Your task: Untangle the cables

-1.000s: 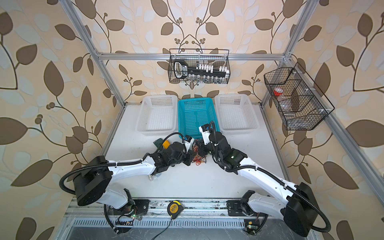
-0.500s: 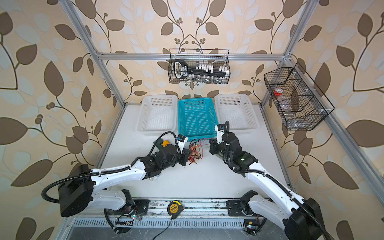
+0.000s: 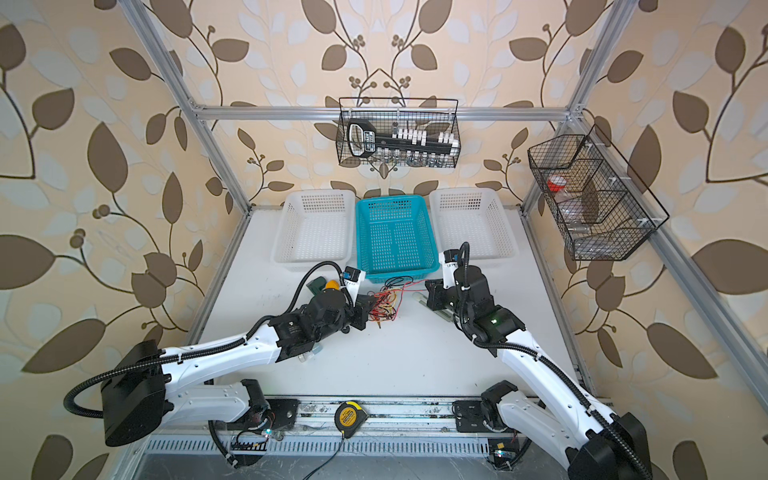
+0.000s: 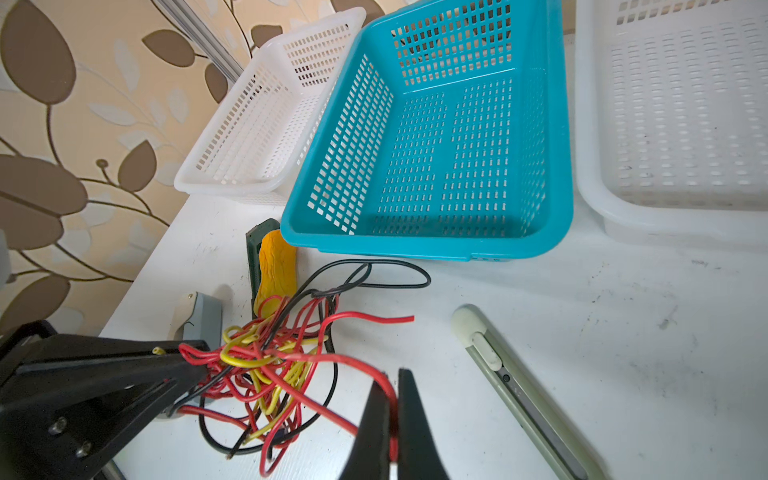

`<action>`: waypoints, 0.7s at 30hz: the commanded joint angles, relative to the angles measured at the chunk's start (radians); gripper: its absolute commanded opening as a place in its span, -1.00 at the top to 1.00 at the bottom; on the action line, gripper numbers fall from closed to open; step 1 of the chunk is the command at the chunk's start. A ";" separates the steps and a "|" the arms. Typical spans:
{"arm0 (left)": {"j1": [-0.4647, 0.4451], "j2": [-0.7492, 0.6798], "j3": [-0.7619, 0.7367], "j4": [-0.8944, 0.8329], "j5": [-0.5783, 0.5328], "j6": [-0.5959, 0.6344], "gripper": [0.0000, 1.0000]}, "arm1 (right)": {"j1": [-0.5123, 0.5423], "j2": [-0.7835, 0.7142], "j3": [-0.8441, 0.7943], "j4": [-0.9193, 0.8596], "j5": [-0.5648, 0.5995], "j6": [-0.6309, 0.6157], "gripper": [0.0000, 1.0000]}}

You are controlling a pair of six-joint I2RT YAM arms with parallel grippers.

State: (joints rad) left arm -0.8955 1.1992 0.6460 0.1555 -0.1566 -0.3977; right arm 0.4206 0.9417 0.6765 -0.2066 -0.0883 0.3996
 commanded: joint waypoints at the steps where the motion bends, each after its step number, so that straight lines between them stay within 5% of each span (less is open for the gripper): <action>1: 0.062 -0.055 -0.079 -0.169 -0.160 0.014 1.00 | -0.059 -0.019 -0.027 0.027 0.064 -0.038 1.00; 4: 0.063 -0.082 -0.101 -0.091 -0.070 0.057 1.00 | -0.047 0.023 -0.031 0.089 -0.088 -0.038 1.00; 8: 0.063 -0.090 -0.090 -0.072 -0.035 0.105 1.00 | 0.006 0.066 -0.022 0.105 -0.110 -0.062 0.93; 15: 0.063 -0.106 -0.100 -0.029 0.021 0.203 1.00 | -0.013 0.075 -0.038 0.110 -0.055 -0.049 0.14; 21: 0.063 -0.144 -0.104 -0.001 0.132 0.264 1.00 | -0.047 0.080 -0.060 0.130 -0.063 -0.058 0.04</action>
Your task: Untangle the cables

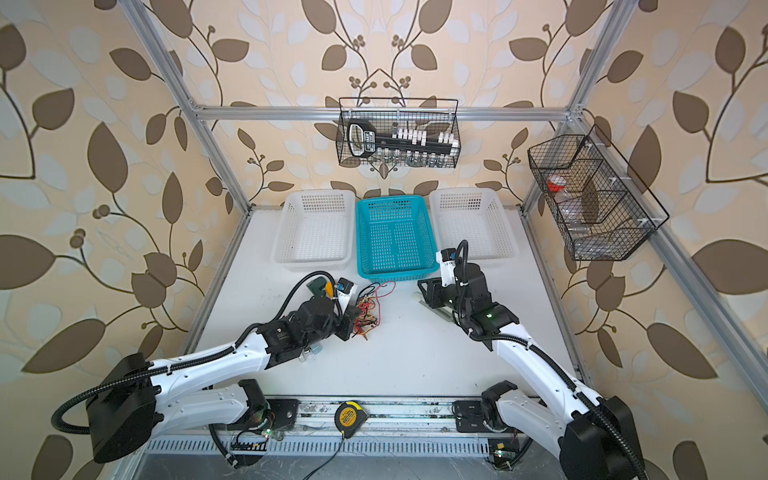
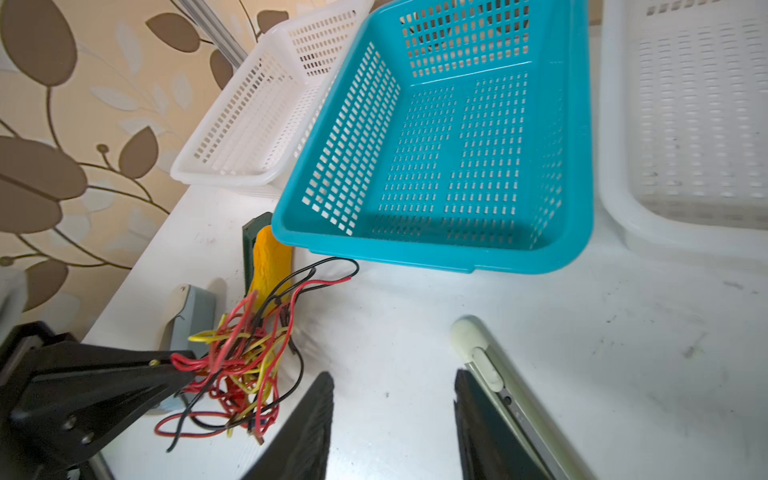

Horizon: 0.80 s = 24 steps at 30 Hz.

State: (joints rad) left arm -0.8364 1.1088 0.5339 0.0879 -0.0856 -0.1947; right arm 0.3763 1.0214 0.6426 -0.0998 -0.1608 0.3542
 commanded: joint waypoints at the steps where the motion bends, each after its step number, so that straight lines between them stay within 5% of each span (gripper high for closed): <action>1: 0.003 -0.063 0.010 0.069 0.085 0.067 1.00 | -0.002 0.006 -0.032 0.035 -0.002 -0.012 0.04; 10: 0.003 -0.111 0.091 0.033 0.323 0.077 1.00 | 0.017 0.030 -0.139 0.222 -0.090 -0.029 0.04; 24: 0.003 -0.131 0.184 0.047 0.455 0.026 1.00 | 0.045 0.120 -0.200 0.472 -0.057 0.011 -0.01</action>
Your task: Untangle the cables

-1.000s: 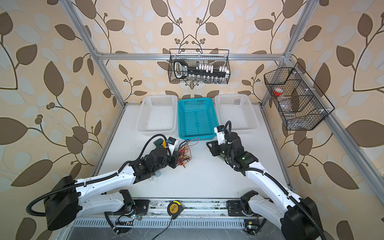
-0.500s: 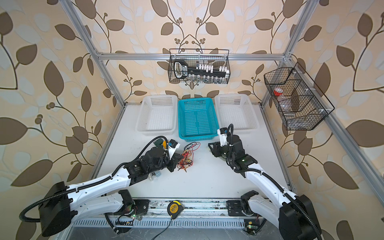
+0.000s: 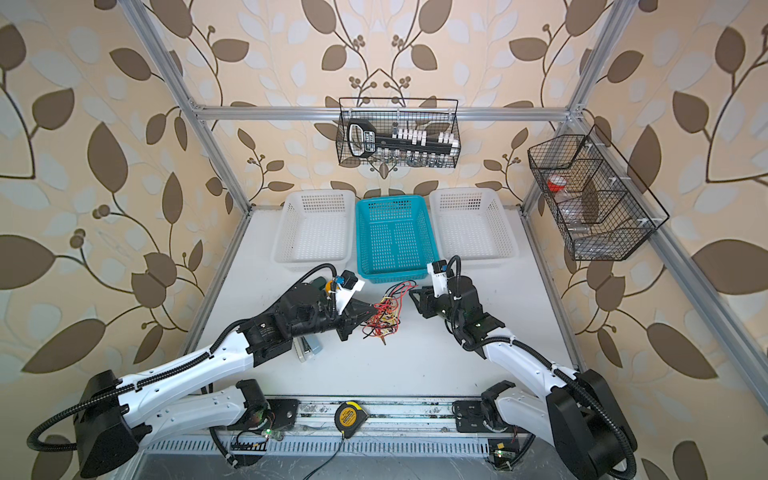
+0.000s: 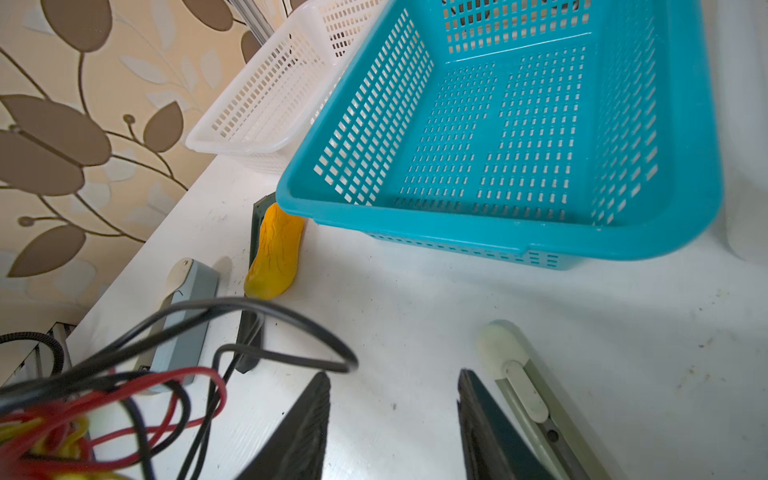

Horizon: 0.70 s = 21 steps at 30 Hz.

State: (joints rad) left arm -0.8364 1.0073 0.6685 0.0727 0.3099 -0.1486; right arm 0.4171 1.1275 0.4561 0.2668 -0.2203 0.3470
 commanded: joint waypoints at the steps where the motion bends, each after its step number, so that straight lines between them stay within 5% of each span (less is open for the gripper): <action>1: 0.003 -0.032 0.045 0.076 0.066 -0.032 1.00 | 0.005 0.023 -0.009 0.122 -0.003 0.025 -0.01; 14: 0.003 -0.019 0.033 0.129 0.079 -0.067 1.00 | -0.009 0.060 -0.008 0.279 -0.030 0.096 0.03; 17: 0.002 -0.023 0.028 0.137 0.055 -0.072 1.00 | -0.011 0.060 -0.001 0.275 -0.030 0.089 0.45; 19: 0.003 -0.035 0.015 0.145 0.028 -0.073 1.00 | -0.013 0.057 0.003 0.259 -0.014 0.087 0.92; 21: 0.003 -0.050 0.004 0.146 -0.003 -0.072 1.00 | -0.017 0.050 0.006 0.238 0.008 0.085 1.00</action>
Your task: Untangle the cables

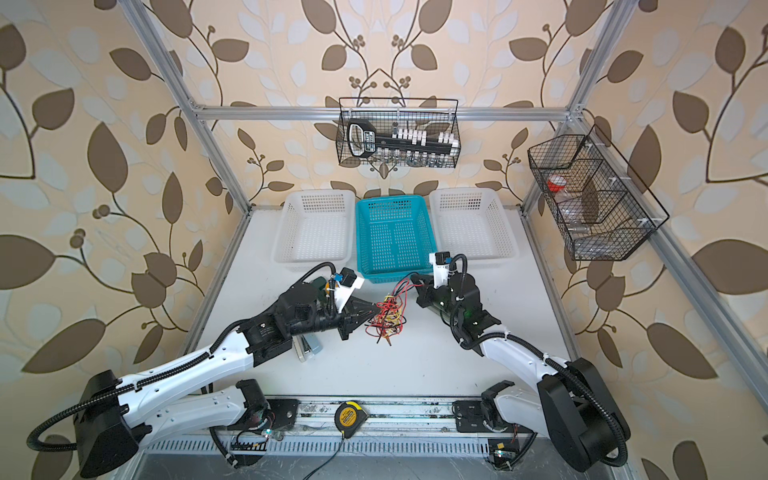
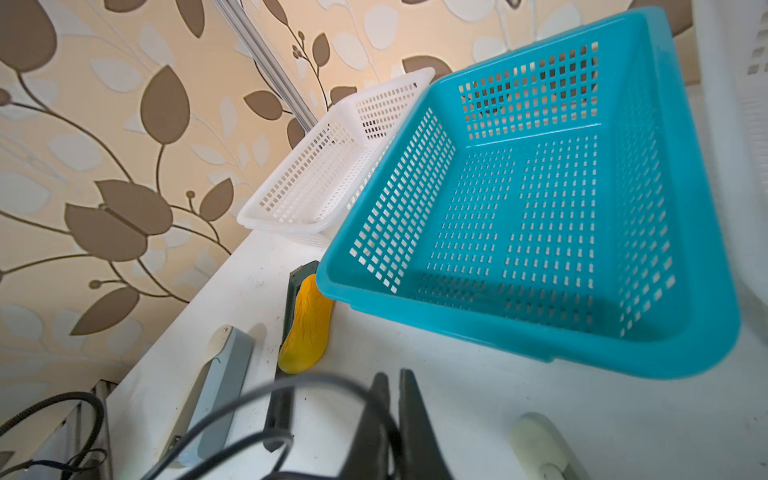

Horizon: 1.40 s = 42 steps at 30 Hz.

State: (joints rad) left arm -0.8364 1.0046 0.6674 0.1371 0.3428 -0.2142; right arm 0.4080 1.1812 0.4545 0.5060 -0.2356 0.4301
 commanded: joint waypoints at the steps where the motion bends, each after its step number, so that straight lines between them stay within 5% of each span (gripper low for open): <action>1: 0.003 -0.057 -0.002 0.078 -0.061 -0.006 1.00 | -0.010 -0.013 0.007 -0.017 0.044 0.001 1.00; 14: 0.043 -0.037 -0.066 -0.122 -0.551 -0.113 1.00 | -0.065 -0.189 0.104 -0.450 0.393 -0.040 1.00; 30: 0.130 0.013 -0.159 -0.160 -0.587 -0.219 1.00 | -0.295 -0.337 0.186 -0.721 0.408 -0.060 1.00; 38: 0.151 0.055 -0.164 -0.139 -0.569 -0.225 1.00 | -0.520 -0.404 0.205 -0.793 0.263 -0.068 1.00; 42: 0.157 0.056 -0.172 -0.131 -0.564 -0.228 1.00 | -0.547 -0.416 0.211 -0.794 0.213 -0.077 1.00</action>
State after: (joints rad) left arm -0.6922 1.0588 0.5098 0.0013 -0.1864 -0.4282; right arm -0.1303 0.7776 0.6323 -0.2558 0.0387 0.3733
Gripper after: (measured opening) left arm 0.062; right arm 0.048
